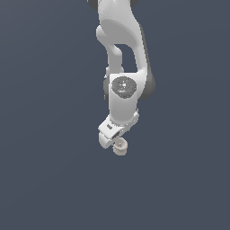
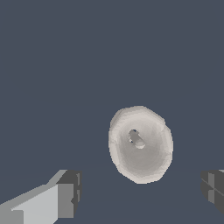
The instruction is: Pick up the object and move it to a goal position.
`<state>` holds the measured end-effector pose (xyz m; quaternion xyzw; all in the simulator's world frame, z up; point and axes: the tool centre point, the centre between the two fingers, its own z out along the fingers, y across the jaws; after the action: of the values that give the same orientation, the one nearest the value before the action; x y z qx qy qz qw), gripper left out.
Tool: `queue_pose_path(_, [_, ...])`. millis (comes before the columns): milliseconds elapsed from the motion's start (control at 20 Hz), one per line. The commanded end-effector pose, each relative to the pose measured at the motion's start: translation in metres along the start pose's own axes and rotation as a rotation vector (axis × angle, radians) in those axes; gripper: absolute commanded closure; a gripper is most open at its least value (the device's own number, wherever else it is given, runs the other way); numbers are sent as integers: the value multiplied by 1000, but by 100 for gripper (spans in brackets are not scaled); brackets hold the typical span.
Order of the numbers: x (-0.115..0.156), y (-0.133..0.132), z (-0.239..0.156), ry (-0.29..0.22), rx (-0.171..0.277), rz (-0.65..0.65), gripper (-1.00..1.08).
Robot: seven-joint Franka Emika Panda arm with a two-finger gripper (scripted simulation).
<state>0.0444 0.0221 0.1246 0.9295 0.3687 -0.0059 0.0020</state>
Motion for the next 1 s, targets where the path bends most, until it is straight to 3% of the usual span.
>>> queue_pose_path(0, [4,2,4,3,-1,-62,-92])
queue_pose_path(450, [12,8,12,11,-2,-197,-92])
queue_pose_path(950, [13,9,17,12,-2,-218,-92])
